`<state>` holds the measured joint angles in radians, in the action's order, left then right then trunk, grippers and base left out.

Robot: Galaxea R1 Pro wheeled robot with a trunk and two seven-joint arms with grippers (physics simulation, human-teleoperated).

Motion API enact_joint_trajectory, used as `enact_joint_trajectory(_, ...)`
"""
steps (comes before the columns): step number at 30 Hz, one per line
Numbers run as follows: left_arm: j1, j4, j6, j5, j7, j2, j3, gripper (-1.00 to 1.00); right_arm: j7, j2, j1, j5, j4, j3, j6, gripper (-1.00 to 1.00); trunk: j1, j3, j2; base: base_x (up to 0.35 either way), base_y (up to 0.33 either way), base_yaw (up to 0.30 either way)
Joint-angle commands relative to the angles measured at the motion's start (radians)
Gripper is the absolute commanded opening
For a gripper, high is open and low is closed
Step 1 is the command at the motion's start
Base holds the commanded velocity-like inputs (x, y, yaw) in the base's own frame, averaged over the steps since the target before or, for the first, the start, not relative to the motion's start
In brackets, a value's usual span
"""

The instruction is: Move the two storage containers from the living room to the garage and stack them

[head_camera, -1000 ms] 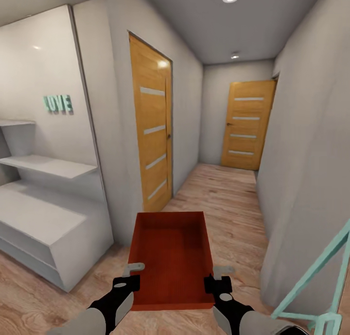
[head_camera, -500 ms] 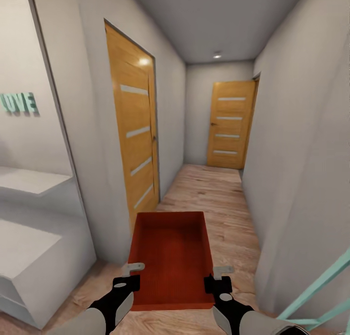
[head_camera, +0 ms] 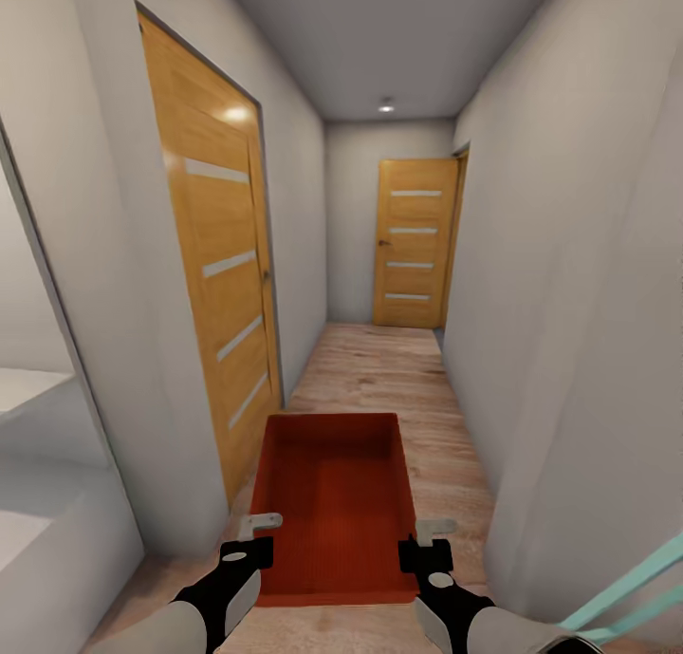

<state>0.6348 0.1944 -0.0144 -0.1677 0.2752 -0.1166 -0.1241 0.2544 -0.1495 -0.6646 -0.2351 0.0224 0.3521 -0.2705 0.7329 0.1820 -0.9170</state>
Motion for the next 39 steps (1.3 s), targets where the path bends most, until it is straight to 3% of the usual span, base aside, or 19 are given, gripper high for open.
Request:
enact_joint_trajectory(1, 0.0, 0.0, -0.003, -0.058, 0.002, 0.061, 0.029, -1.0, -0.003, 0.008, -0.001, 0.016, 0.004, -0.076, -0.019, -1.0, 0.001, 0.001, -0.001, 0.323, 0.164, -0.251)
enact_joint_trajectory(12, 0.0, 0.0, -0.003, -0.058, 0.002, 0.061, 0.029, -1.0, -0.003, 0.008, -0.001, 0.016, 0.004, -0.076, -0.019, -1.0, 0.001, 0.001, -0.001, 0.323, 0.164, -0.22)
enact_joint_trajectory(39, 0.0, 0.0, -0.003, -0.057, 0.002, 0.061, 0.03, -1.0, -0.003, 0.008, -0.001, 0.016, 0.004, -0.076, -0.019, -1.0, 0.001, 0.001, -0.001, 0.323, 0.067, -0.005)
